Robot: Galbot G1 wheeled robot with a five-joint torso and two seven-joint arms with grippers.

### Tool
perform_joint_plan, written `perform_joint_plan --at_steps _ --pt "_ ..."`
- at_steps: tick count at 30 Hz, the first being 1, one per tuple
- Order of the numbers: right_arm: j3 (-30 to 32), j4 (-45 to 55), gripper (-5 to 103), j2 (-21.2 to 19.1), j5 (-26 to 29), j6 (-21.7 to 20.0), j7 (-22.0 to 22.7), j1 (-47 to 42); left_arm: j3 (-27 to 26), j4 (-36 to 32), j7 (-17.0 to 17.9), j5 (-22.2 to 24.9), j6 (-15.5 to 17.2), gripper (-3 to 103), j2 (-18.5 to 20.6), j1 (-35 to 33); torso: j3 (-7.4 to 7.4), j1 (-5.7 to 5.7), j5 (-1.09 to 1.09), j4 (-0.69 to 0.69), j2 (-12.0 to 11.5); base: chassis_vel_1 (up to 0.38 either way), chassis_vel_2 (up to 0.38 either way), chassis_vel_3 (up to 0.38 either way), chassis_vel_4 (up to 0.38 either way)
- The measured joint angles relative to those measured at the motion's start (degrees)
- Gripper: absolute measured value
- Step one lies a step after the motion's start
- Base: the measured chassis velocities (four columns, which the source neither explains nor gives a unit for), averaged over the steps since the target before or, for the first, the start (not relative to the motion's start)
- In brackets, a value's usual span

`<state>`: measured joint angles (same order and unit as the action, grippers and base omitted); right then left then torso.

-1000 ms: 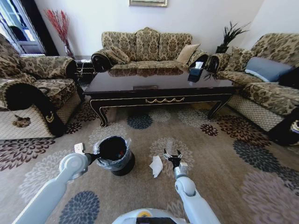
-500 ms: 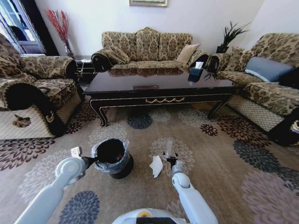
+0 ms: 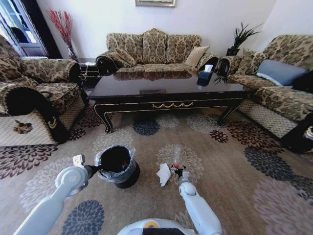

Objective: Move to the front of the table and pick up the trash from the floor, then place it into the trash bin.

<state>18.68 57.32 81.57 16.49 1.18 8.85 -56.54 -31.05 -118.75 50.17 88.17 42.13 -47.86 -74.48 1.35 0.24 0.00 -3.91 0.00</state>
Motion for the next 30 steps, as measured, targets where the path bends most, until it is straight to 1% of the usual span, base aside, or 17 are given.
perform_joint_plan --at_steps 1,3,5,6,10,11,12,13,16,17,18,19,20,21,22,23,30 --pt "-0.02 -0.89 96 0.11 -0.80 0.27 -0.01 0.58 -0.09 -0.04 0.05 -0.01 0.00 0 0.08 -0.04 0.00 0.00 0.00 0.00 0.00 0.000 0.000 0.000 0.000" --pt "-0.04 -1.43 96 0.16 -1.23 0.42 -0.02 0.92 -0.16 -0.04 0.06 -0.07 0.00 0 0.13 -0.07 0.00 0.00 -0.01 0.00 0.00 0.000 0.000 0.000 0.000" --pt "-0.02 -3.54 88 0.45 -2.37 0.86 -0.02 2.16 -0.54 -0.04 0.11 -0.24 0.00 0 0.33 -0.11 0.00 0.00 0.00 0.00 0.00 0.000 0.000 0.000 0.000" --pt "-0.02 -3.54 88 0.45 -2.37 0.86 -0.02 2.16 -0.54 -0.04 0.11 -0.24 0.00 0 0.33 -0.11 0.00 0.00 0.00 0.00 0.00 0.000 0.000 0.000 0.000" --pt "0.24 -5.28 67 0.62 -2.75 1.55 -0.11 3.16 -1.11 -0.04 0.11 -0.14 0.00 0 0.53 -0.12 0.00 0.00 0.00 0.00 0.00 0.000 0.000 0.000 0.000" --pt "0.24 -5.28 67 0.62 -2.75 1.55 -0.11 3.16 -1.11 -0.04 0.11 -0.14 0.00 0 0.53 -0.12 0.00 0.00 0.00 0.00 0.00 0.000 0.000 0.000 0.000" --pt "0.27 -5.44 62 0.62 -2.75 1.72 -0.19 3.25 -1.15 -0.04 0.10 -0.11 0.00 0 0.54 -0.11 0.00 0.00 0.00 0.00 0.00 0.000 0.000 0.000 0.000" --pt "0.27 -5.55 62 0.62 -2.75 1.78 -0.24 3.28 -1.16 -0.03 0.10 -0.11 0.00 0 0.54 -0.07 0.00 0.00 0.00 0.00 0.00 0.000 0.000 0.000 0.000" --pt "0.29 -5.85 45 0.61 -2.70 1.82 -0.42 3.28 -1.16 0.01 0.11 -0.22 0.00 0 0.51 0.21 0.00 0.00 0.00 0.00 0.00 0.000 0.000 0.000 0.000" --pt "0.29 -5.85 45 0.61 -2.70 1.82 -0.42 3.28 -1.16 0.01 0.11 -0.22 0.00 0 0.51 0.21 0.00 0.00 0.00 0.00 0.00 0.000 0.000 0.000 0.000" --pt "0.38 -5.96 39 0.62 -2.62 1.82 -0.46 3.27 -1.12 0.00 0.12 -0.22 0.00 0 0.48 0.33 0.00 0.00 0.00 0.00 0.00 0.000 0.000 0.000 0.000" --pt "0.47 -6.08 39 0.63 -2.60 1.82 -0.49 3.26 -1.08 0.00 0.12 -0.23 0.00 0 0.48 0.39 0.00 0.00 0.00 0.00 0.00 0.000 0.000 0.000 0.000" --pt "0.53 -6.14 35 0.64 -2.60 1.83 -0.52 3.20 -1.07 -0.01 0.13 -0.22 0.00 0 0.48 0.42 0.00 0.00 0.00 -0.01 0.00 0.000 0.000 0.000 0.000" --pt "0.53 -6.14 35 0.64 -2.60 1.83 -0.52 3.20 -1.07 -0.01 0.13 -0.22 0.00 0 0.48 0.42 0.00 0.00 0.00 -0.01 0.00 0.000 0.000 0.000 0.000" --pt "0.56 -6.15 30 0.64 -2.61 1.84 -0.54 3.12 -1.06 -0.03 0.14 -0.22 0.00 0 0.48 0.42 0.00 0.00 0.00 -0.01 0.00 0.000 0.000 0.000 0.000" --pt "0.59 -6.15 29 0.63 -2.64 1.85 -0.56 3.05 -1.08 -0.07 0.15 -0.22 0.00 0 0.49 0.41 0.00 0.00 0.00 -0.01 0.00 0.000 0.000 0.000 0.000" --pt "0.71 -5.80 29 0.34 -2.76 2.15 -0.63 2.75 -1.27 -0.18 0.15 -0.26 0.00 0 0.33 0.09 0.00 0.00 0.00 0.00 0.00 0.000 0.000 0.000 0.000"
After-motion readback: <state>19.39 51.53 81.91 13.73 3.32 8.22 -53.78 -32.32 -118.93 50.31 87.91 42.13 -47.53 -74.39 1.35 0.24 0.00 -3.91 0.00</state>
